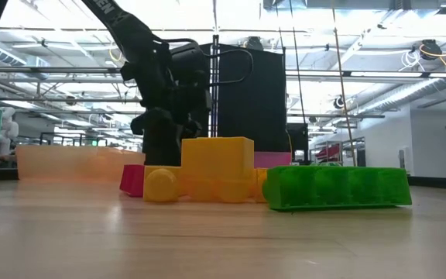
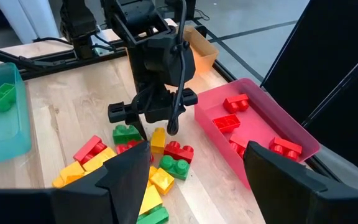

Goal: Sort blocks
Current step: Put the yellow game piece into the yellow bin

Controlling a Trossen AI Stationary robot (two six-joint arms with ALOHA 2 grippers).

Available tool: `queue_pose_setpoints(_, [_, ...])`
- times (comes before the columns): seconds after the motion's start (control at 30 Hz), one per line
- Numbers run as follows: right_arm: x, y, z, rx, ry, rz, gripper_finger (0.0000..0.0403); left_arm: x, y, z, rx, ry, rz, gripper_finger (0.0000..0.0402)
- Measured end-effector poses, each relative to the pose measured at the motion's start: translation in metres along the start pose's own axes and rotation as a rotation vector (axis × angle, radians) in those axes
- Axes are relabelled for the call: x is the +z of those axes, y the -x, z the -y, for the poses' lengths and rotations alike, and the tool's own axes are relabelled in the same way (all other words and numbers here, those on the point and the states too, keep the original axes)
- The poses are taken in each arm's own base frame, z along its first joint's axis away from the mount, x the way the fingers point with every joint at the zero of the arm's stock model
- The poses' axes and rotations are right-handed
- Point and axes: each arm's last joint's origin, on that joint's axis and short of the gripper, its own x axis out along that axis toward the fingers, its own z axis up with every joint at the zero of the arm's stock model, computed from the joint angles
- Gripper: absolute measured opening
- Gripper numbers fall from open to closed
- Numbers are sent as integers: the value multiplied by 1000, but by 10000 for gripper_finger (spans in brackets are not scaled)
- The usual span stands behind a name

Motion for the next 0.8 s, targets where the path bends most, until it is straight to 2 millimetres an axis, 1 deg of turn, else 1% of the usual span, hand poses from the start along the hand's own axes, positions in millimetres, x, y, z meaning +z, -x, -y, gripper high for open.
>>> queue_pose_setpoints(0.13, [0,0,0,0,1,0,249,0,0,0,-2,0,1,269])
queue_pose_setpoints(0.3, [0,0,0,0,5,0,249,-2,-1,1,-9,2,-7,237])
queue_pose_setpoints(0.67, [0,0,0,0,5,0,249,-1,-1,2,-37,4,10,127])
queue_pose_setpoints(0.73, [0,0,0,0,6,0,249,-1,0,2,-33,10,9,118])
queue_pose_setpoints(0.8, [0,0,0,0,9,0,249,-1,0,1,-13,32,3,118])
